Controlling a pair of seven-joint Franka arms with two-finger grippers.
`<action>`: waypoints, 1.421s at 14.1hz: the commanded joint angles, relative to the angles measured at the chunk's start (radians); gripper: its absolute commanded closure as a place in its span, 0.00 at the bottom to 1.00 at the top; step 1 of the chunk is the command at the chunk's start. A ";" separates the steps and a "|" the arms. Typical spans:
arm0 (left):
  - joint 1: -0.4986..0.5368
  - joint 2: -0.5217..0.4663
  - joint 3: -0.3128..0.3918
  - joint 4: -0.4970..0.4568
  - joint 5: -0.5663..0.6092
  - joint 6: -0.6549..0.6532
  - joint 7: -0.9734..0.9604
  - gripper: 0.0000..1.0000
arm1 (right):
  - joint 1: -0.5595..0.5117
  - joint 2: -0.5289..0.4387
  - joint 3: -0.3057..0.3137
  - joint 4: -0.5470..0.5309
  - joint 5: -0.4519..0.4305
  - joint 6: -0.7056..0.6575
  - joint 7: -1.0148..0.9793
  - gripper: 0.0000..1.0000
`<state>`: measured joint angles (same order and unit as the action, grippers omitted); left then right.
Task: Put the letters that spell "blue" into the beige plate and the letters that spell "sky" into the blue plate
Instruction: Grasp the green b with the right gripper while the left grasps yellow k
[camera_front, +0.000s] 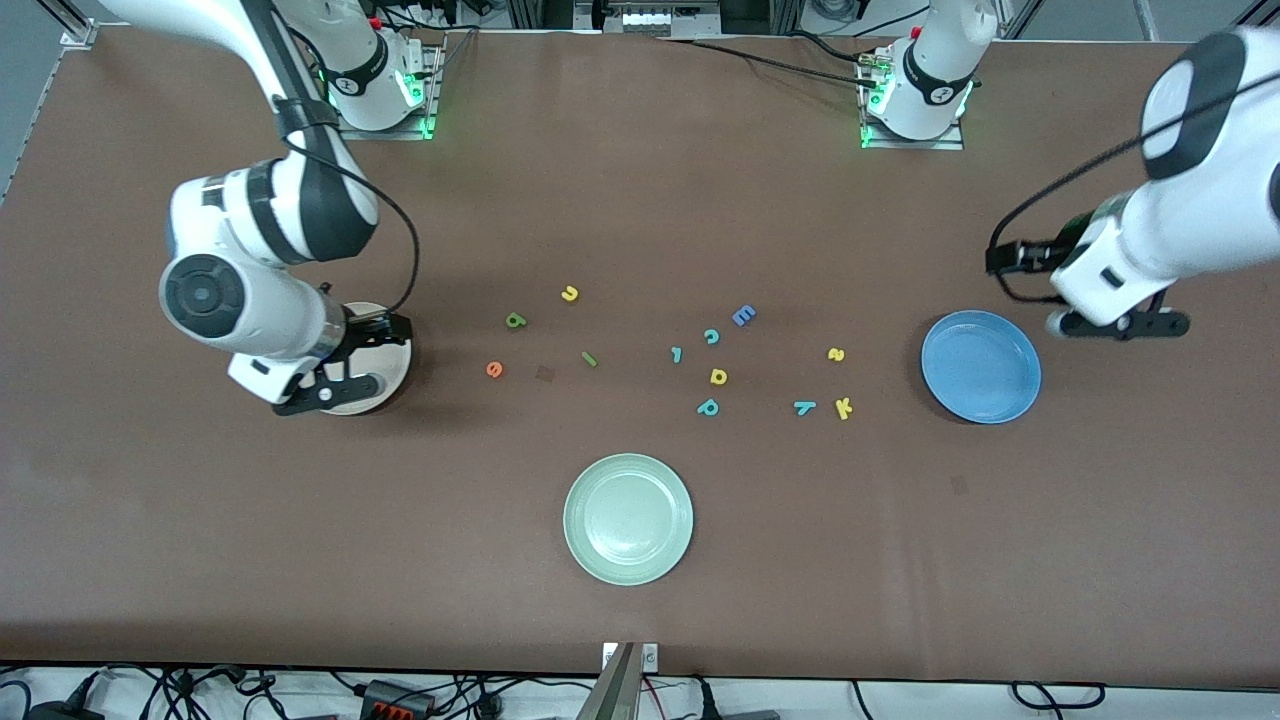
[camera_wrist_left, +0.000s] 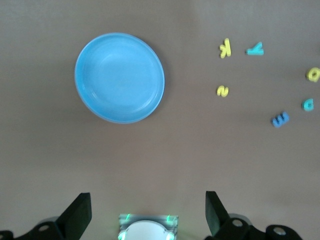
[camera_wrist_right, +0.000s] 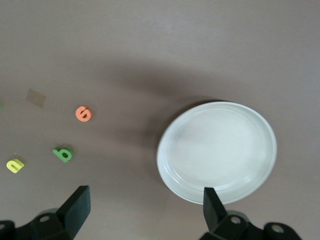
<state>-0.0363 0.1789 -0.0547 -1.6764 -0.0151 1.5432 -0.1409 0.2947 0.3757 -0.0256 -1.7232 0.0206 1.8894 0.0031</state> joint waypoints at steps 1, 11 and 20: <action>-0.019 0.097 -0.002 0.030 -0.017 0.058 -0.040 0.00 | 0.049 -0.026 -0.002 -0.091 0.013 0.051 0.005 0.00; -0.111 0.478 -0.013 0.035 -0.092 0.560 -0.150 0.00 | 0.285 0.113 0.001 -0.262 0.012 0.456 0.008 0.00; -0.146 0.557 -0.014 0.029 -0.086 0.643 -0.174 0.46 | 0.301 0.173 0.003 -0.262 0.012 0.455 0.006 0.39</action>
<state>-0.1703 0.7161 -0.0725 -1.6652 -0.0975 2.1779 -0.3228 0.5825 0.5482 -0.0160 -1.9860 0.0235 2.3399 0.0094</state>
